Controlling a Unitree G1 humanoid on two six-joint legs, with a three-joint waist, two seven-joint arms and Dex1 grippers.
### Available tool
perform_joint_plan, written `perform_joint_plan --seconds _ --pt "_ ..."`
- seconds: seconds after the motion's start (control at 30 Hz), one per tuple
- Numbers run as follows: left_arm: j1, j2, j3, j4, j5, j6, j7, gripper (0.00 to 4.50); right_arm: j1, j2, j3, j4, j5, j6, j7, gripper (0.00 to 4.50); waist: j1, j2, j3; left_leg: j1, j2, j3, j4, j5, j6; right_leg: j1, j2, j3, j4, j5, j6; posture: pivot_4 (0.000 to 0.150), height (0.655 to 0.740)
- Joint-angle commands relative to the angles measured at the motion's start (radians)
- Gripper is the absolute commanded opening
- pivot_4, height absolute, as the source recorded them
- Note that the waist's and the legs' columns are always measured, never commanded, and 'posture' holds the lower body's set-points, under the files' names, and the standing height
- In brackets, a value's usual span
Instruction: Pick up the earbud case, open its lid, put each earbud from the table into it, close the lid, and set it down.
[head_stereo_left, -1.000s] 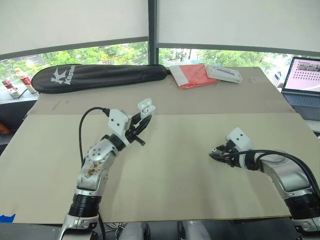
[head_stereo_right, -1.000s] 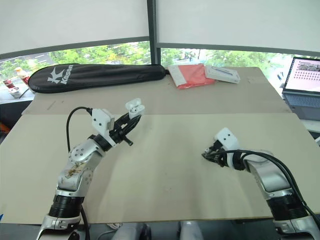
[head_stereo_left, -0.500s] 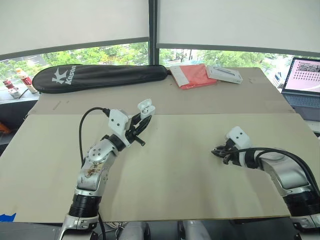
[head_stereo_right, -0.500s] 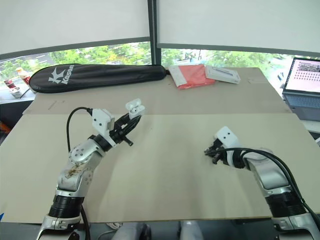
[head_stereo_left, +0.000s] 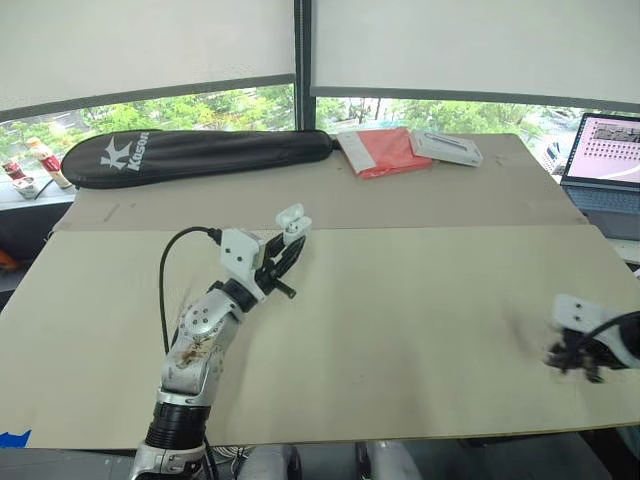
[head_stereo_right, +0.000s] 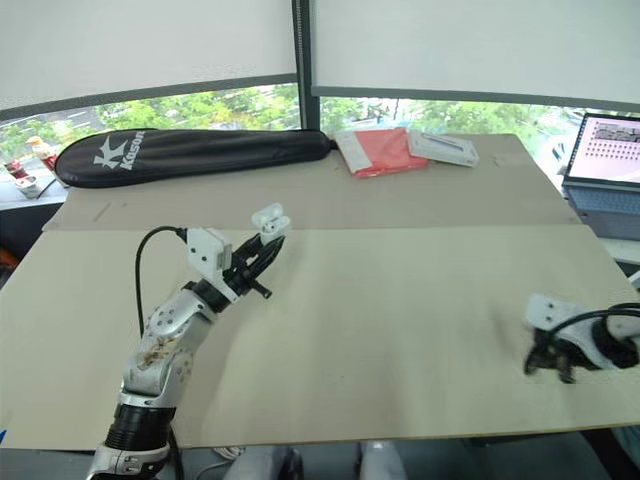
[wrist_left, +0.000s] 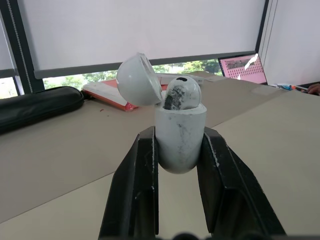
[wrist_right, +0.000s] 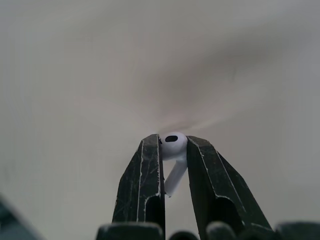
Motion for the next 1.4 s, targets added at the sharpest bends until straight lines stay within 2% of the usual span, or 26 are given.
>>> perform_joint_plan --seconds 0.03,0.23,0.3,0.43,1.03,1.07,1.1,1.23,1.4 --pt "0.013 -0.004 -0.004 -0.054 -0.006 -0.014 0.007 0.56 -0.052 -0.011 0.017 0.121 -0.058 -0.154 0.043 0.31 -0.003 0.0 0.0 0.0 0.0 0.0 0.0 0.0 -0.001 0.0 0.0 0.0 0.001 0.0 0.0 0.15 0.74" --pt "0.033 -0.003 -0.005 -0.077 -0.009 -0.002 0.012 0.56 -0.101 0.022 0.03 0.223 -0.088 -0.23 0.071 0.31 -0.001 0.0 0.0 0.002 0.001 0.0 0.0 0.003 -0.003 0.0 0.001 0.002 0.002 0.0 -0.004 0.15 0.74" --pt "0.033 -0.002 -0.003 -0.084 -0.011 0.005 0.016 0.56 -0.102 0.028 0.027 0.235 -0.093 -0.24 0.075 1.31 0.0 0.0 0.0 0.002 0.001 0.001 0.001 0.003 -0.003 0.0 0.001 0.003 0.002 0.0 -0.006 0.15 0.74" --pt "0.039 0.0 -0.003 -0.096 -0.013 0.016 0.019 0.56 -0.112 0.03 0.028 0.274 -0.113 -0.268 0.068 2.67 0.003 0.0 0.0 0.002 0.001 0.001 0.001 0.003 -0.003 0.0 0.001 0.003 0.002 0.0 -0.006 0.15 0.74" --pt "0.056 -0.002 -0.017 -0.122 -0.015 0.044 0.022 0.56 -0.177 0.046 0.049 0.368 -0.208 -0.373 0.064 2.67 0.003 0.0 0.0 0.001 0.001 0.001 0.001 0.003 -0.003 0.0 0.001 0.003 0.002 0.0 -0.006 0.15 0.74" --pt "0.057 -0.002 -0.016 -0.123 -0.015 0.044 0.022 0.56 -0.185 0.054 0.049 0.372 -0.209 -0.373 0.061 2.11 0.002 0.0 0.0 0.001 0.001 0.001 0.001 0.003 -0.003 0.0 0.001 0.003 0.002 0.0 -0.006 0.15 0.74" --pt "0.058 -0.001 -0.016 -0.124 -0.015 0.044 0.022 0.56 -0.191 0.06 0.049 0.374 -0.211 -0.377 0.058 1.89 0.0 -0.001 0.0 0.002 0.001 0.001 0.001 0.003 -0.003 0.0 0.001 0.003 0.002 0.0 -0.006 0.15 0.74" --pt "0.065 0.003 -0.015 -0.131 -0.014 0.044 0.021 0.56 -0.202 0.078 0.037 0.372 -0.196 -0.387 0.066 0.49 -0.012 -0.005 0.001 0.003 0.001 0.002 0.003 0.003 -0.002 0.003 0.001 0.004 0.001 0.001 -0.007 0.15 0.74" --pt "0.068 0.006 -0.012 -0.134 -0.015 0.045 0.021 0.56 -0.221 0.084 0.039 0.379 -0.198 -0.387 0.074 0.49 -0.019 -0.006 0.002 0.01 0.003 0.002 0.004 0.002 0.0 0.011 0.001 0.003 0.001 0.001 -0.007 0.15 0.74"
